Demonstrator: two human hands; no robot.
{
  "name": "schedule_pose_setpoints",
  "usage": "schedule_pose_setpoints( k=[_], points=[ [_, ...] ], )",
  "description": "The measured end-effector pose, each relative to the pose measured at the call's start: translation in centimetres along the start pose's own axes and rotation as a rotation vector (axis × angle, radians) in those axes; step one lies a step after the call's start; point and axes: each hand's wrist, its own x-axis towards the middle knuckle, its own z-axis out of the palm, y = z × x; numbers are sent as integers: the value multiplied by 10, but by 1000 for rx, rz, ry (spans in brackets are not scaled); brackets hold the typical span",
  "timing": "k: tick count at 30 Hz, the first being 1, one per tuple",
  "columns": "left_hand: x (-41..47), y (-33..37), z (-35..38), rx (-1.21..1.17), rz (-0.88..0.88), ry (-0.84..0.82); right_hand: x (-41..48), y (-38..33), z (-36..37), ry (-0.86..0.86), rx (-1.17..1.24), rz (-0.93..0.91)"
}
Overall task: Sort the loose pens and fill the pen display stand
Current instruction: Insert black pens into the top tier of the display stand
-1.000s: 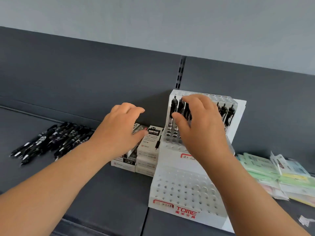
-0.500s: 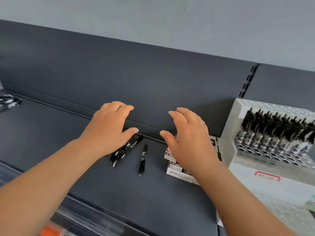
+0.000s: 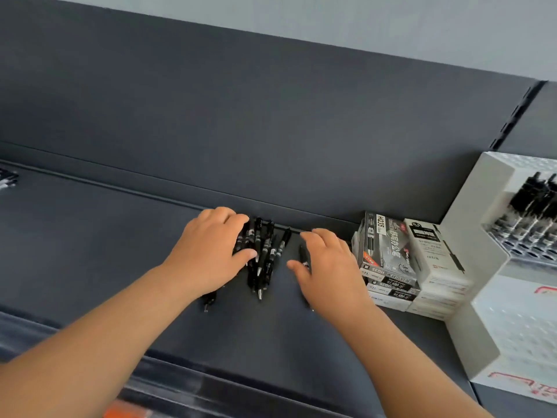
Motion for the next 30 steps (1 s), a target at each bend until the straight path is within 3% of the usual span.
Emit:
schedule_pose_setpoints(
  k=[5,10,17,24,30],
  points=[
    [14,-7,24,-18,13,-97,3,4,17,-123,-71,204],
    [26,-4,39,24,0,-161,12,7,32,-241,-70,281],
    [38,4,52,78,-12,-228,40,5,41,-173,180,335],
    [46,14,53,-194,-137,-286,56,-8,46,-176,454,347],
    [49,13,50,-357,-180,-383,57,-6,49,-181,546,322]
  ],
)
